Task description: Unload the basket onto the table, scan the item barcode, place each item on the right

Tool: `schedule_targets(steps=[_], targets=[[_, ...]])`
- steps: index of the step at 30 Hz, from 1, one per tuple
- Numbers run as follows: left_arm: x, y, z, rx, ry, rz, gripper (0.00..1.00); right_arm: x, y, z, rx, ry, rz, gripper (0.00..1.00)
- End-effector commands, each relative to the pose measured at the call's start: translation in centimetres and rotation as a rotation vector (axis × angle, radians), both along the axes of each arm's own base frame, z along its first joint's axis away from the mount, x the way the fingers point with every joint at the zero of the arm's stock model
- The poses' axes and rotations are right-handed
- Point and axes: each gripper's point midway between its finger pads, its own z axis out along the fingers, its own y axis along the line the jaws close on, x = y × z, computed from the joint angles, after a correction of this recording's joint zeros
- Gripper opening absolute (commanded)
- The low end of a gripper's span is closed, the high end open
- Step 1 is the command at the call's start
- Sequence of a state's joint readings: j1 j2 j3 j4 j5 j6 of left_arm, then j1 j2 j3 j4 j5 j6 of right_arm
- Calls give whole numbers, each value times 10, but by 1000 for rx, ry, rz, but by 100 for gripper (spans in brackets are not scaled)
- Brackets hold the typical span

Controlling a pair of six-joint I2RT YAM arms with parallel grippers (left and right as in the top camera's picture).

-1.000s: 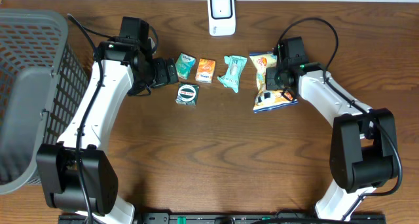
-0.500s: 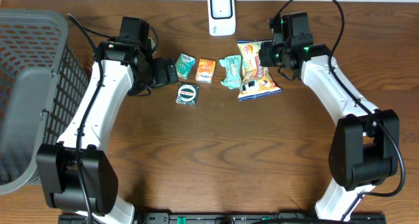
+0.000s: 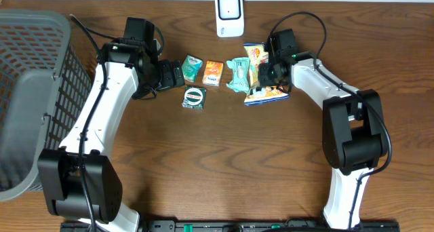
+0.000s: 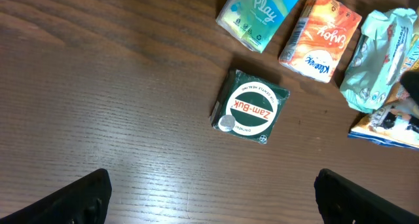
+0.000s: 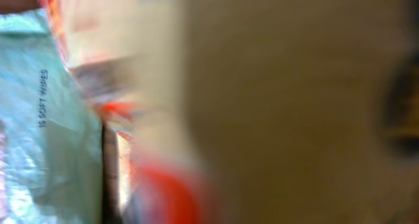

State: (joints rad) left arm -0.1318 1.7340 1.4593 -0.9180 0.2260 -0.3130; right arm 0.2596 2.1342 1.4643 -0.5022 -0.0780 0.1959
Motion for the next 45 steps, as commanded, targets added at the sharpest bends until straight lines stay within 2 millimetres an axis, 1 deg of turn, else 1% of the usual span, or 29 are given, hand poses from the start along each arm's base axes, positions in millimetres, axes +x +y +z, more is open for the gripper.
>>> schedule_targets(steps=[1, 3, 4, 6, 7, 8, 10, 12, 13, 14, 16, 17, 18, 20, 23, 25, 32, 33, 36, 41, 43, 45], targets=[[3, 2, 2, 12, -7, -3, 98, -5, -4, -11, -29, 30, -25, 3], [3, 2, 2, 12, -7, -3, 98, 0, -3, 4, -12, 0, -39, 1], [3, 2, 2, 12, -7, -3, 98, 5, -3, 15, -1, -25, -42, 1], [3, 2, 2, 12, -7, -3, 98, 15, -2, 46, 21, -97, -45, 1], [3, 2, 2, 12, -7, -3, 98, 22, -1, 66, 34, -145, -46, 1], [3, 2, 2, 12, -7, -3, 98, 26, 0, 79, 43, -179, -47, 1], [3, 2, 2, 12, -7, -3, 98, 36, 6, 112, 87, -272, -37, 1], [3, 2, 2, 12, -7, -3, 98, 45, 20, 142, 166, -361, 1, 1], [3, 2, 2, 12, -7, -3, 98, 48, 26, 150, 198, -387, 19, 1], [3, 2, 2, 12, -7, -3, 98, 51, 38, 161, 258, -423, 58, 1], [3, 2, 2, 12, -7, -3, 98, 54, 58, 173, 367, -457, 124, 1], [3, 2, 2, 12, -7, -3, 98, 55, 63, 176, 405, -459, 131, 1], [3, 2, 2, 12, -7, -3, 98, 57, 73, 179, 477, -458, 131, 1], [3, 2, 2, 12, -7, -3, 98, 64, 87, 183, 578, -470, 128, 1], [3, 2, 2, 12, -7, -3, 98, 77, 96, 180, 640, -498, 95, 1], [3, 2, 2, 12, -7, -3, 98, 84, 99, 176, 664, -512, 79, 1], [3, 2, 2, 12, -7, -3, 98, 107, 104, 142, 717, -482, -9, 1], [3, 2, 2, 12, -7, -3, 98, 110, 109, 136, 729, -465, -5, 1], [3, 2, 2, 12, -7, -3, 97, 116, 125, 130, 755, -429, 29, 1], [3, 2, 2, 12, -7, -3, 98, 123, 140, 121, 678, -357, 66, 1], [3, 2, 2, 12, -7, -3, 98, 125, 137, 119, 601, -351, 49, 1], [3, 2, 2, 12, -7, -3, 98, 125, 133, 119, 561, -353, 50, 1]])
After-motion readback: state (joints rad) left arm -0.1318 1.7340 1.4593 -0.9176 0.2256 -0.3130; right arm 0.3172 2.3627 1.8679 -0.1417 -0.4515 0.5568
